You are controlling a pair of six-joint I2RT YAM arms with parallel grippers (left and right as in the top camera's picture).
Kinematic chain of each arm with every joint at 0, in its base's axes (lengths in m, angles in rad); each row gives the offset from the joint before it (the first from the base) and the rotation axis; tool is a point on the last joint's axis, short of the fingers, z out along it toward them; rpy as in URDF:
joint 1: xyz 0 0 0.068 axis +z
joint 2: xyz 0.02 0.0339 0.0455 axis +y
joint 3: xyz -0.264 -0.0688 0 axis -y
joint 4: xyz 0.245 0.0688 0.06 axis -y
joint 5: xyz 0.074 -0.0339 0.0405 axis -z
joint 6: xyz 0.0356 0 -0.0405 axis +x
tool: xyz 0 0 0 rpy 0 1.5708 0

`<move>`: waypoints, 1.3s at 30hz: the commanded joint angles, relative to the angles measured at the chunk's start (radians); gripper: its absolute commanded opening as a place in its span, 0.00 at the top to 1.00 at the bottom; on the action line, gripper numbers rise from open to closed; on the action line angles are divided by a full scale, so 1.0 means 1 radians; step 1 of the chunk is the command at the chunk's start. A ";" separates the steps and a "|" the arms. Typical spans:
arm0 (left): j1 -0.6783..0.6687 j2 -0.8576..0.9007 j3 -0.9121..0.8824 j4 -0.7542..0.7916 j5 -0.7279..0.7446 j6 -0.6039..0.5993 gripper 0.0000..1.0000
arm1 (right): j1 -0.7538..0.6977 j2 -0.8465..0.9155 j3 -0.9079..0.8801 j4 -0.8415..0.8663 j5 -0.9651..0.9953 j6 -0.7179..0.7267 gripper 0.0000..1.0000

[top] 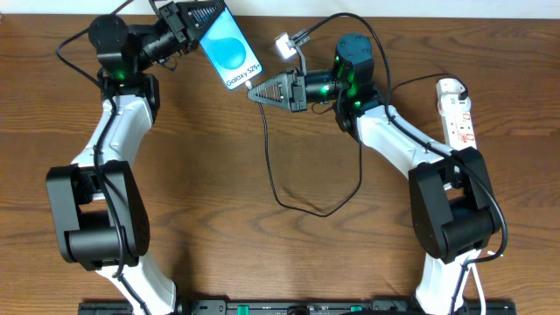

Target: Plug charger to phone and switch on socket

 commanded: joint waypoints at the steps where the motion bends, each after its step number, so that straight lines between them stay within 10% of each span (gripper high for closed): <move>1: -0.011 -0.029 0.008 0.006 0.076 -0.004 0.93 | -0.002 -0.032 0.014 0.044 0.062 0.046 0.99; 39: -0.011 -0.029 0.008 0.006 0.138 -0.063 0.93 | -0.001 -0.032 0.014 0.066 0.062 0.148 0.99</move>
